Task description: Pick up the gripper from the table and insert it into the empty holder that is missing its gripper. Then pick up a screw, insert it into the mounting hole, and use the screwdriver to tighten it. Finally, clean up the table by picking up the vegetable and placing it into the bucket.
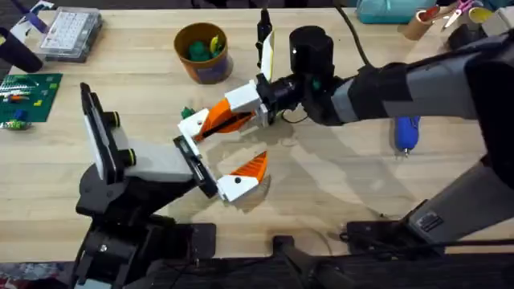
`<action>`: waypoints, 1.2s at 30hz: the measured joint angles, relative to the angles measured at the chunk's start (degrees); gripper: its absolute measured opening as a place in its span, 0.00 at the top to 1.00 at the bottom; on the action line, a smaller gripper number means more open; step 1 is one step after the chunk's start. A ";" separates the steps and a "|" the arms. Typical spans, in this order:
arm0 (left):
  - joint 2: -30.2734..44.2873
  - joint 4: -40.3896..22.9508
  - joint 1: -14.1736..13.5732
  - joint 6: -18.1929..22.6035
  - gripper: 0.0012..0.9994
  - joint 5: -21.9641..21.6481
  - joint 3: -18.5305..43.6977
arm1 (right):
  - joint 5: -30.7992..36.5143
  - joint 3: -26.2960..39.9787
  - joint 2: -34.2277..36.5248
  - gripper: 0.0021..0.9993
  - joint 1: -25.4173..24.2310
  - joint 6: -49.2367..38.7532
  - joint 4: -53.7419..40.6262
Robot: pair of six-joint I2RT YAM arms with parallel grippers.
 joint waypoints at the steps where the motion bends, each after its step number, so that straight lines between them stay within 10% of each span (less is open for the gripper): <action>1: -0.01 0.00 0.00 -0.01 0.01 0.00 0.00 | -0.01 0.00 0.01 0.65 0.00 0.00 0.00; 36: 0.01 -0.26 -0.61 1.07 0.01 4.17 0.02 | -1.16 0.00 0.89 0.01 -5.18 -0.15 -0.36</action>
